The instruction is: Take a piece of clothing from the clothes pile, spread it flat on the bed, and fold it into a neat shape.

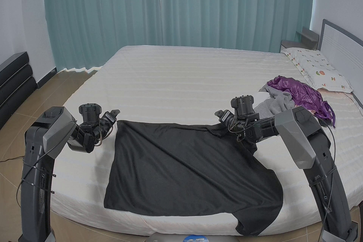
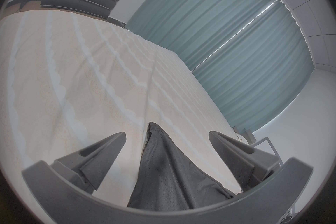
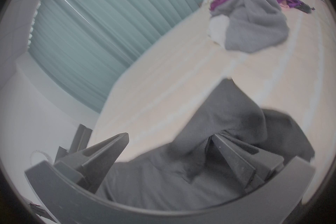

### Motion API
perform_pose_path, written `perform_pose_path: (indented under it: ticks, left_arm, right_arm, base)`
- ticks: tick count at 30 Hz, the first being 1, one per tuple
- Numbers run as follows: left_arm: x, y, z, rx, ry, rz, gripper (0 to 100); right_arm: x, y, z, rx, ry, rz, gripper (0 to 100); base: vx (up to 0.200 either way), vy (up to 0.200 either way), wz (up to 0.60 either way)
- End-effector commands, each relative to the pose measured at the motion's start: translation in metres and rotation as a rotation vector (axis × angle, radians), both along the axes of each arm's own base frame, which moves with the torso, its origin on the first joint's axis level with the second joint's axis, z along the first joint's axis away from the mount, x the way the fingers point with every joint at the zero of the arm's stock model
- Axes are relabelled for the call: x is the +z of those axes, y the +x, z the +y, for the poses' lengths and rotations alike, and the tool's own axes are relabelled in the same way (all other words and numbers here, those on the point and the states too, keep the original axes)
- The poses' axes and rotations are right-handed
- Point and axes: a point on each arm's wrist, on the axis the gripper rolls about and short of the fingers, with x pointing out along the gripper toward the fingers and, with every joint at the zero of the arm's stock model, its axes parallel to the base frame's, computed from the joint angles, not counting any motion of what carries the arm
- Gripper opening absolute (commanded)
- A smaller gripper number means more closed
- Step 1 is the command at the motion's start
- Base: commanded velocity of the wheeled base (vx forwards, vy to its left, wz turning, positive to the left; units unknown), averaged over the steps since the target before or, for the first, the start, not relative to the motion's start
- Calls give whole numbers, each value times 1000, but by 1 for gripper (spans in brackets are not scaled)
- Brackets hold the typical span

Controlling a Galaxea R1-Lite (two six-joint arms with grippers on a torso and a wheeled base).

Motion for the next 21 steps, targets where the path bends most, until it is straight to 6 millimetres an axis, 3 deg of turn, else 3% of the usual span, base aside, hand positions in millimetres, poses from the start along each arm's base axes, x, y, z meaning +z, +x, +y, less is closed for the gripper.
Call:
perform_pose_path:
  ticks: [1,5,6,11,21]
  left_arm:
    - [1,0,0,1,4,-4,100]
    - [1,1,0,2,4,-5,100]
    - [1,1,0,4,5,-5,100]
    - [1,1,0,5,5,-5,100]
    - [1,1,0,4,5,-5,100]
  right_arm:
    - [-17,22,-24,-27,-45,-197,100]
    - [-12,33,-48,-26,-150,-373,100]
    - [-1,36,-55,-39,-177,-481,100]
    - [17,38,-64,-32,-261,-626,100]
    - [-18,30,-73,-47,-210,-382,100]
  base:
    - [0,0,0]
    - [0,0,0]
    - [0,0,0]
    - [0,0,0]
    - [0,0,0]
